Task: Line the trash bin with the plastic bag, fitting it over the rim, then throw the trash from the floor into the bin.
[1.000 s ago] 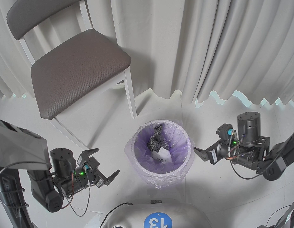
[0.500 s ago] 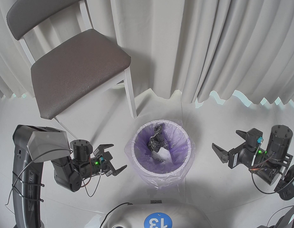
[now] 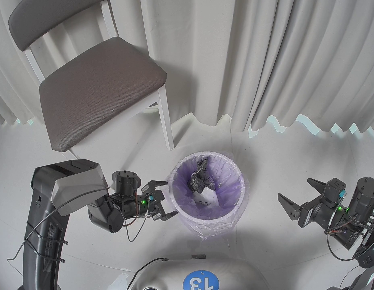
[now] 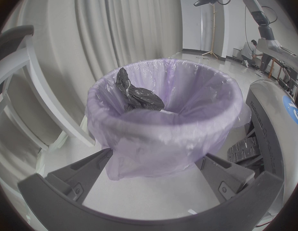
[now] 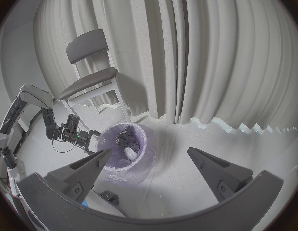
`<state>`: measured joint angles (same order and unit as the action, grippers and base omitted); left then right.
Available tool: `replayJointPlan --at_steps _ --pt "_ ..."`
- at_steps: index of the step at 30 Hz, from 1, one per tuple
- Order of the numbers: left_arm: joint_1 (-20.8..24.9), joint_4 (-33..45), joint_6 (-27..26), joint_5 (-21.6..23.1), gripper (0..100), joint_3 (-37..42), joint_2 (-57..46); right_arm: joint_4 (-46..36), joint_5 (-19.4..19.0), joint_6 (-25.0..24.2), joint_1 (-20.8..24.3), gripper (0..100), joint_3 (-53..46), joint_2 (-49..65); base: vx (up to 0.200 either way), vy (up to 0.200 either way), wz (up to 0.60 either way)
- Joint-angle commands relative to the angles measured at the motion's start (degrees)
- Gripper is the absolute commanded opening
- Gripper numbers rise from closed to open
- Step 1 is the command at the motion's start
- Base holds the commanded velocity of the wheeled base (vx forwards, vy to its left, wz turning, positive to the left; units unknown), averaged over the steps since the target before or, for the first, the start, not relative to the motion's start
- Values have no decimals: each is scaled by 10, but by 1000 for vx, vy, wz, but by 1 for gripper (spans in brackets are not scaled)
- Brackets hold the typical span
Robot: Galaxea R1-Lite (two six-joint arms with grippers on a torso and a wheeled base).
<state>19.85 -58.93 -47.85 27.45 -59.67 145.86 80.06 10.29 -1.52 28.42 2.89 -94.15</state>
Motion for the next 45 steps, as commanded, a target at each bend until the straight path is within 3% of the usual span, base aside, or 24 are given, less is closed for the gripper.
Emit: replayJointPlan --at_steps 1,2,3,13,22,45 --pt "4 3 -1 2 100 -13 12 1 -6 0 -3 100 1 -3 0 0 0" --pt "4 3 -1 2 100 -12 13 1 -8 0 -4 100 1 -2 0 0 0" --pt "3 3 -2 3 0 -11 14 1 -9 0 -4 100 2 -2 0 0 0" --pt "-8 3 -2 3 0 -13 12 1 -12 0 -12 100 5 -4 0 0 0" --pt "-44 7 17 3 0 -58 36 2 -26 -1 -16 100 16 -21 0 0 0" --pt "-51 119 60 11 0 -280 131 37 -53 -6 -28 100 11 -92 0 0 0"
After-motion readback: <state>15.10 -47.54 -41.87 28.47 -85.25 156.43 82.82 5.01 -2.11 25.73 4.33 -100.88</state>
